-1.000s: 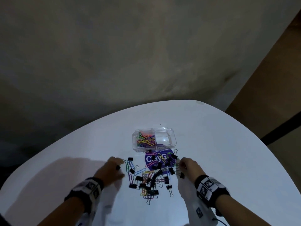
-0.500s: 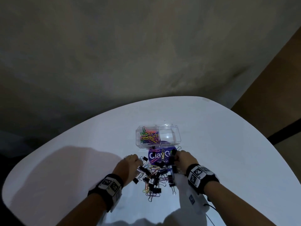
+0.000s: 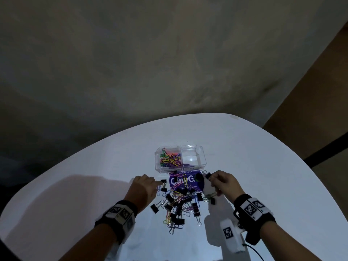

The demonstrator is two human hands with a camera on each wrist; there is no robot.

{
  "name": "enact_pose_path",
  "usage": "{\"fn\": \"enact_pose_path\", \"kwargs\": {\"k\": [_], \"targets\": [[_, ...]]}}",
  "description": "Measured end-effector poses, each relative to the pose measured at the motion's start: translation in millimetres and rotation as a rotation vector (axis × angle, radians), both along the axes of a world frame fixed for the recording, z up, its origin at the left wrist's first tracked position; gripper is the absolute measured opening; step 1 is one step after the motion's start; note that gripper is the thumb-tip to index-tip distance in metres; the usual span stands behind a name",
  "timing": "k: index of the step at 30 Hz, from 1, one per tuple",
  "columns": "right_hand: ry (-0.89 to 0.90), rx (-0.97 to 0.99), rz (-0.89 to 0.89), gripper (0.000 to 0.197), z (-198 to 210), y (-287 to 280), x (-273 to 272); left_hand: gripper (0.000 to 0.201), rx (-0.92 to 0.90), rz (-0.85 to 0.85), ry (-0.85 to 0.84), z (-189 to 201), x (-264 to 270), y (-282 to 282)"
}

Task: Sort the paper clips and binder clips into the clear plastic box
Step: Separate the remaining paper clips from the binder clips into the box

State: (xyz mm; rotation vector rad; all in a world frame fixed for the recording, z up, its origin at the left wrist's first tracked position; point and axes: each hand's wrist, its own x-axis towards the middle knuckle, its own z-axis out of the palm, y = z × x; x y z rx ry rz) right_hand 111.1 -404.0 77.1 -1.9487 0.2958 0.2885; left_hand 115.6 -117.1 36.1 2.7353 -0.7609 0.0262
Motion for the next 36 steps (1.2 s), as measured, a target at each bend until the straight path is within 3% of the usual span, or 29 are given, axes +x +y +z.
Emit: {"fn": "enact_pose_path", "kwargs": {"k": [3,6,12,13,17,20,24,26,29,31,32,36], "targets": [[-0.009,0.180,-0.082,0.031,4,0,-9,0.018,-0.470,0.250,0.232,4,-2,2],[0.026,0.230,-0.009,0.032,1,11,-17,0.010,-0.752,0.450,0.556,16,-8,-11],[0.144,0.344,0.170,0.033,-4,58,-20,0.006,-0.756,0.313,0.849,33,-13,-55],[0.156,0.374,0.167,0.032,-2,64,-20,0.002,-0.734,0.279,0.847,35,-13,-59],[0.096,0.352,0.108,0.032,-2,72,-20,0.022,-0.716,0.303,0.780,30,-12,-61],[0.056,0.194,0.087,0.033,-9,64,-19,0.042,-0.755,0.399,0.749,29,-11,-54],[0.061,-0.268,0.064,0.026,-17,22,-16,0.041,-0.796,0.549,0.735,20,-9,-28],[0.140,-0.457,0.059,0.023,-20,-4,-18,0.039,-0.789,0.603,0.711,14,-11,-14],[0.276,-0.542,0.055,0.028,-23,-24,-18,0.040,-0.755,0.636,0.669,14,-13,-2],[0.251,-0.633,0.093,0.017,-20,-23,-17,0.038,-0.653,0.578,0.672,16,-14,-2],[0.195,-0.682,0.142,0.024,-21,-20,-15,0.036,-0.547,0.514,0.688,17,-15,-4],[0.087,-0.800,0.573,0.034,-21,1,-8,0.025,-0.185,0.281,0.723,23,-33,-13]]}}
